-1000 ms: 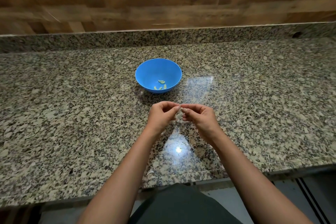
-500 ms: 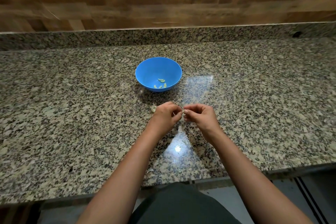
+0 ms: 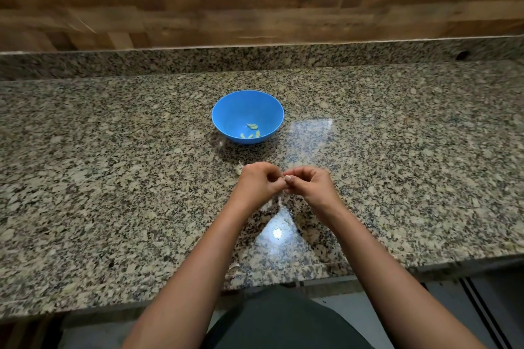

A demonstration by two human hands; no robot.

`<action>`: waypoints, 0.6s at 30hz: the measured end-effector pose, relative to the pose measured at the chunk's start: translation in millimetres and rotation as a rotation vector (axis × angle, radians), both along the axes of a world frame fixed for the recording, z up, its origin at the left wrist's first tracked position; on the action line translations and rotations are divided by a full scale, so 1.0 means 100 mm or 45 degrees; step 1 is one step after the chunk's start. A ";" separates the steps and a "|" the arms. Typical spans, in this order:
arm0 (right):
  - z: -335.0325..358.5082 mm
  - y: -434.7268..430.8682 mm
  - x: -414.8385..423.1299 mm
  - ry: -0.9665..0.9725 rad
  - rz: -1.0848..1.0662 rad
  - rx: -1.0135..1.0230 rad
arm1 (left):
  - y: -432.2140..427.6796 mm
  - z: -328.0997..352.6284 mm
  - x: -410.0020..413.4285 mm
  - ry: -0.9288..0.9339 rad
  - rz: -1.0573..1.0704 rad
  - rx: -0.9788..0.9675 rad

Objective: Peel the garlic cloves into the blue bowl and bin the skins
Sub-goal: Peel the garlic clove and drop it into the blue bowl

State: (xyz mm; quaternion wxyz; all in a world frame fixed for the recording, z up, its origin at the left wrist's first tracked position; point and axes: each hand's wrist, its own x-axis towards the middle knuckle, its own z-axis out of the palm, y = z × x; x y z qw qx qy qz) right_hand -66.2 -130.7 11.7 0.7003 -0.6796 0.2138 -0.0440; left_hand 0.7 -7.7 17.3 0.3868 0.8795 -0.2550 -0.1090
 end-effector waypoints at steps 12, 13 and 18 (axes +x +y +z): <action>0.01 0.03 -0.01 -0.060 -0.101 0.351 | -0.02 -0.05 0.00 0.285 0.193 -0.193; 0.03 0.03 -0.01 -0.068 -0.124 0.420 | -0.01 -0.05 0.00 0.292 0.213 -0.209; 0.10 0.01 0.00 -0.065 -0.201 0.678 | 0.03 -0.04 0.00 0.330 0.184 -0.256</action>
